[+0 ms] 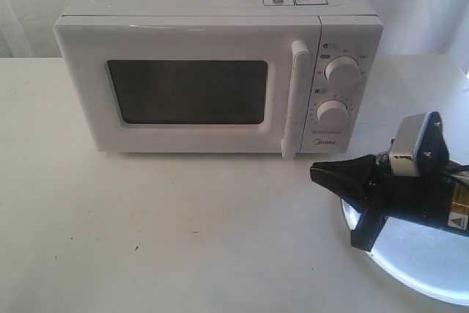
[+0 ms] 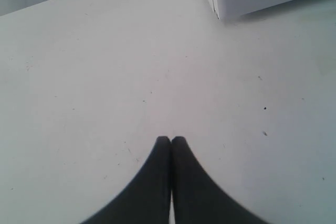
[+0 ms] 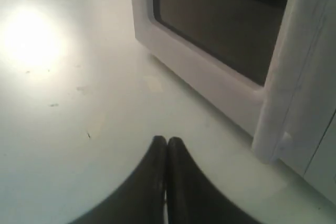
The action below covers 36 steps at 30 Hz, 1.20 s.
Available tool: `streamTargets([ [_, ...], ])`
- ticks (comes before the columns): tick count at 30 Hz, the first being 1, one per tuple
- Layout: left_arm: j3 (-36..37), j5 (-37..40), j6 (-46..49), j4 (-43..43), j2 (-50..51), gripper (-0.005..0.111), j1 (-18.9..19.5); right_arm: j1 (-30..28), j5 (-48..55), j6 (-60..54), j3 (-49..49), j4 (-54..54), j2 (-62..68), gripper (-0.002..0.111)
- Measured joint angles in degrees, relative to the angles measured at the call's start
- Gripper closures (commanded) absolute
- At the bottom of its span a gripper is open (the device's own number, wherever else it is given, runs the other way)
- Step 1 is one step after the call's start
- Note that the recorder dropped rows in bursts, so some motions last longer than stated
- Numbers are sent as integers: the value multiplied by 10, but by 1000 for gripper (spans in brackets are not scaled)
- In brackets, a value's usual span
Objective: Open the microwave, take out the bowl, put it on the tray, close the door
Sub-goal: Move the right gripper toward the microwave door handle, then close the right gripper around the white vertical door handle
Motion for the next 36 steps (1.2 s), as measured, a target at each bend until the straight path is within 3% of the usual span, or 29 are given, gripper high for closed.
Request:
streamTargets([
  [5, 0, 0, 0, 0, 0, 107, 0, 0, 0, -8, -78, 11, 100, 108],
  [12, 0, 0, 0, 0, 0, 107, 0, 0, -4, -6, -114, 84, 115, 104],
  [15, 0, 0, 0, 0, 0, 107, 0, 0, -4, -6, -123, 97, 115, 92],
  [20, 0, 0, 0, 0, 0, 107, 0, 17, -4, -14, -143, 101, 115, 59],
  [24, 0, 0, 0, 0, 0, 107, 0, 46, -4, -39, -156, 101, 115, 48],
  [28, 0, 0, 0, 0, 0, 107, 0, 73, -2, -56, -169, 105, 115, 55],
  [32, 0, 0, 0, 0, 0, 107, 0, 90, 10, -57, -176, 135, 116, 80],
  [36, 0, 0, 0, 0, 0, 107, 0, 99, 24, -57, -180, 168, 116, 97],
])
